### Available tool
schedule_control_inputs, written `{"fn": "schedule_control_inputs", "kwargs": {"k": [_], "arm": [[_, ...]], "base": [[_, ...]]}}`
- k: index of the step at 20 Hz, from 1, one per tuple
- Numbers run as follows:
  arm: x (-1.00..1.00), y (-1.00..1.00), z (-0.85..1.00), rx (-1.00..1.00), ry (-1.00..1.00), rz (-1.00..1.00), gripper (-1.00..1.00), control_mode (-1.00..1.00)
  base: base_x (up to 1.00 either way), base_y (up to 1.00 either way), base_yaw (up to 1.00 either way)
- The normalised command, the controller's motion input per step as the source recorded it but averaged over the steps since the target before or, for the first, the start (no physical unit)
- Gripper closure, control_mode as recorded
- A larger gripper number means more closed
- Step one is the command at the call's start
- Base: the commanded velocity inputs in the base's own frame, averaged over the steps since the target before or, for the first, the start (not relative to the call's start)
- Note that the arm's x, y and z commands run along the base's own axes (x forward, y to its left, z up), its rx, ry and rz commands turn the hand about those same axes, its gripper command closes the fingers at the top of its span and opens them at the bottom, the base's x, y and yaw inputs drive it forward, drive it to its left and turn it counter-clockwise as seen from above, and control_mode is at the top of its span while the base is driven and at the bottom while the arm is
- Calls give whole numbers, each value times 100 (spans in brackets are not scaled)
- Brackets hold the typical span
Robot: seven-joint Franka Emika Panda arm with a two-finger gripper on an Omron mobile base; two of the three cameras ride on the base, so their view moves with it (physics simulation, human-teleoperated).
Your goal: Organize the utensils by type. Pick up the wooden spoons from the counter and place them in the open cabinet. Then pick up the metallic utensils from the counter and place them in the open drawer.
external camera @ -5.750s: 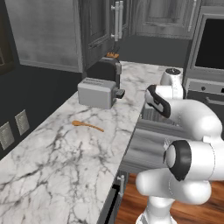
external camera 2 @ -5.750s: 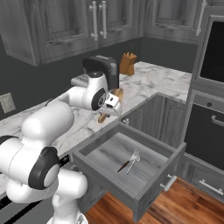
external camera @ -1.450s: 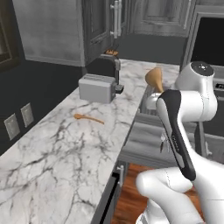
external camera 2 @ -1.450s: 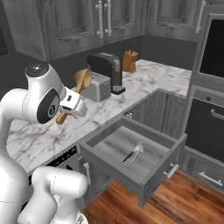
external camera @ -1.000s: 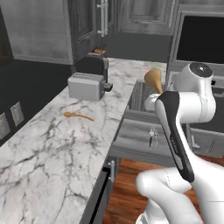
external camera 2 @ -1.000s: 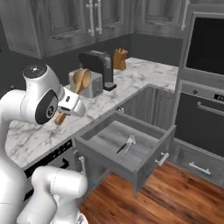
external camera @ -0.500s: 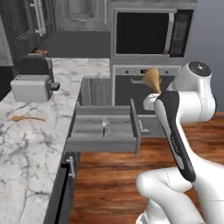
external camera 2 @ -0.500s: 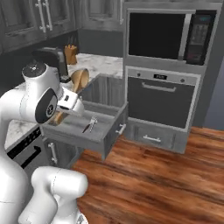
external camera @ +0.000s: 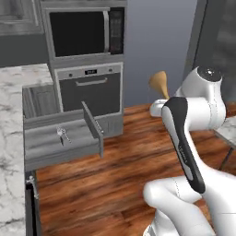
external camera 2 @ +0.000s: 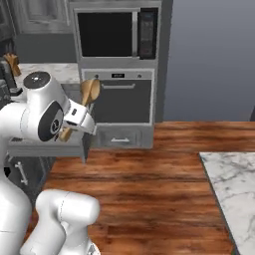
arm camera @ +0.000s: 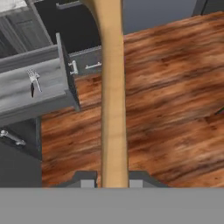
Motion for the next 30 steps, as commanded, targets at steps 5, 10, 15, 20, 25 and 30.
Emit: {"fn": "schedule_control_inputs", "kwargs": {"k": [5, 10, 15, 20, 25, 30], "arm": [[0, 0, 0, 0, 0, 0, 100, 100], [0, 0, 0, 0, 0, 0, 100, 100], [0, 0, 0, 0, 0, 0, 100, 100], [0, 0, 0, 0, 0, 0, 100, 100], [0, 0, 0, 0, 0, 0, 100, 100], [0, 0, 0, 0, 0, 0, 100, 100]], "base": [[-14, -24, -58], [0, -28, -51], [0, -19, -48], [-5, -1, -42], [-22, -7, -45], [-23, -9, -45]]}}
